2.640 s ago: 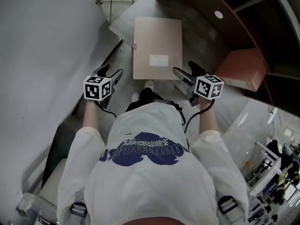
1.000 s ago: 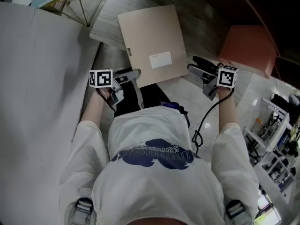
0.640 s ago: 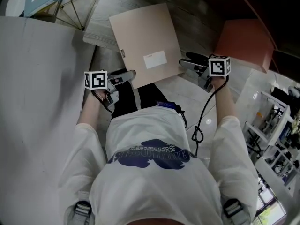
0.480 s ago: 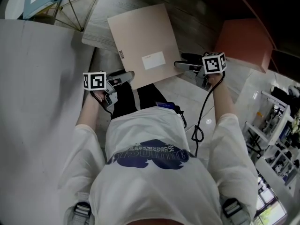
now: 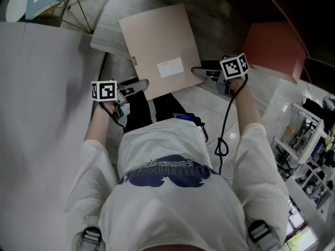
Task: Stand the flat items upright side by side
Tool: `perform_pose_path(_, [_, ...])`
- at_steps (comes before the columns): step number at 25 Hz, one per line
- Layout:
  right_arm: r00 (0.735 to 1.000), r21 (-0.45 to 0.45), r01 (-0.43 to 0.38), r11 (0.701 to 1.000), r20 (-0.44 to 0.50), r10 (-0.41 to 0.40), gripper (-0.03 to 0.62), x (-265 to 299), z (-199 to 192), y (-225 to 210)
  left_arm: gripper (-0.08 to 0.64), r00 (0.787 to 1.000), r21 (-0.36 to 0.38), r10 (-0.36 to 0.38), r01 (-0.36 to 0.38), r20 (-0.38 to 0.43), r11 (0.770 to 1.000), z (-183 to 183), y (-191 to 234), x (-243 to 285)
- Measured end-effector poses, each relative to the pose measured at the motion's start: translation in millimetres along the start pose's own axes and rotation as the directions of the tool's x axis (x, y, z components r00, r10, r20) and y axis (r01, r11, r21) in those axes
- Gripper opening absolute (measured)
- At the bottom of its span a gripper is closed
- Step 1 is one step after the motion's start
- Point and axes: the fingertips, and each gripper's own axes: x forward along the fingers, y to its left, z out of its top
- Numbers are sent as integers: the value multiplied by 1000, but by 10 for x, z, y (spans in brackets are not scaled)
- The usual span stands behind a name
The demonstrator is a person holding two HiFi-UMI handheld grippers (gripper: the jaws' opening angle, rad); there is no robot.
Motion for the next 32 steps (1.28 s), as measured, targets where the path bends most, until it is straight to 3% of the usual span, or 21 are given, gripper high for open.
perform_pose_path(14, [1000,-34,14,999,12,-14,244,-27,23,30,291,999,42,33,-32,-18,999,22,-42,0])
perform_pose_path(23, [999,-69,4,998,51,-1,235,-54,15,88,291,998,82,63,-63,11,995,121,-123,-53])
perform_pose_path(32, [997,-191,64,980,57,-54,232,-91,102,201,293,990,245,134,-141,47,959,230,-318,-119])
